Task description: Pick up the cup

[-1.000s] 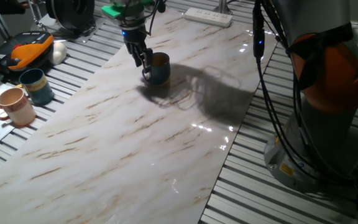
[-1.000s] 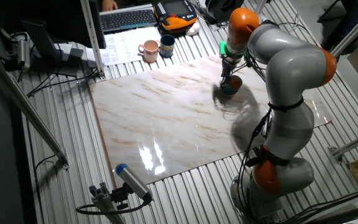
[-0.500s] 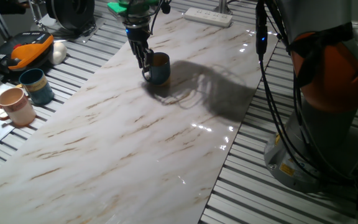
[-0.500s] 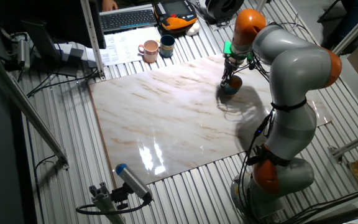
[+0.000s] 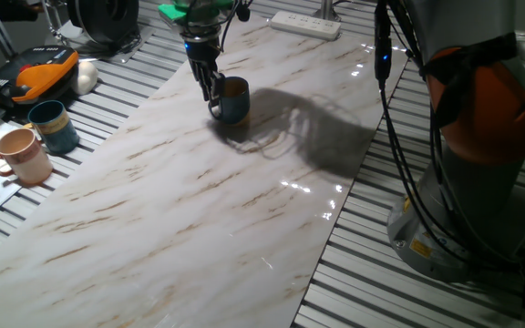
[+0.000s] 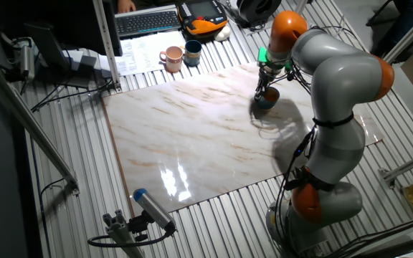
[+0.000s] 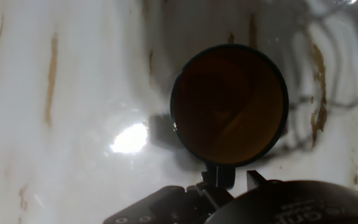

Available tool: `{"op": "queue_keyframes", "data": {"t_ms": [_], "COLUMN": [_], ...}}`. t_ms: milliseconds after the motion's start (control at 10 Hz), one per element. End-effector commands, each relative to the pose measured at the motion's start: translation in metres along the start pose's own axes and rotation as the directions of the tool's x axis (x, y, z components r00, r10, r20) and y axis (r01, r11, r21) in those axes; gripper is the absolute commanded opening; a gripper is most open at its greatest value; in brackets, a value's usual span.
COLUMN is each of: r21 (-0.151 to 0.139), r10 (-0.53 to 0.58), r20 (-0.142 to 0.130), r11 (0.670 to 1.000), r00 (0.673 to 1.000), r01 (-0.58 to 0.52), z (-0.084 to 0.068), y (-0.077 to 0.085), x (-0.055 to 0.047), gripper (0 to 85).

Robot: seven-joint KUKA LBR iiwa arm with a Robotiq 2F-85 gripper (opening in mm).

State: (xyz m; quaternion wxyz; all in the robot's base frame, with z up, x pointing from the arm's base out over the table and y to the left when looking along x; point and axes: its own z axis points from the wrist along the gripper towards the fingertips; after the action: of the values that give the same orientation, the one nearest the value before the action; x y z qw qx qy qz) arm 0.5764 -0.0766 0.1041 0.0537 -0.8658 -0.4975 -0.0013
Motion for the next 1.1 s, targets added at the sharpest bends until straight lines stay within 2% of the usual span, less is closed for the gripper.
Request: {"op": "queue_keyframes", "data": {"t_ms": [0,300,400,600,700,900,1000], "r21": [0.000,0.005,0.007,0.008,0.007,0.011,0.020], "r10": [0.000,-0.007,-0.007,-0.013,-0.020,-0.029,-0.030], "r20": [0.000,0.008,0.009,0.008,0.005,0.004,0.012], "r11": [1.000,1.000,1.000,1.000,1.000,1.000,0.999], "r00": [1.000,1.000,1.000,1.000,1.000,1.000,0.999], "r01": [0.000,0.007,0.007,0.013,0.020,0.029,0.030], "z": [0.0006,0.0043,0.0045,0.0053,0.0063,0.0090,0.0099], "y": [0.0004,0.0016,0.0014,0.0009,0.0004,-0.0019,-0.0034], "x": [0.0001,0.0006,0.0006,-0.0003,-0.0008,-0.0012,-0.0007], "gripper": [34.0,34.0,17.0,17.0,0.0,0.0,0.0]}}
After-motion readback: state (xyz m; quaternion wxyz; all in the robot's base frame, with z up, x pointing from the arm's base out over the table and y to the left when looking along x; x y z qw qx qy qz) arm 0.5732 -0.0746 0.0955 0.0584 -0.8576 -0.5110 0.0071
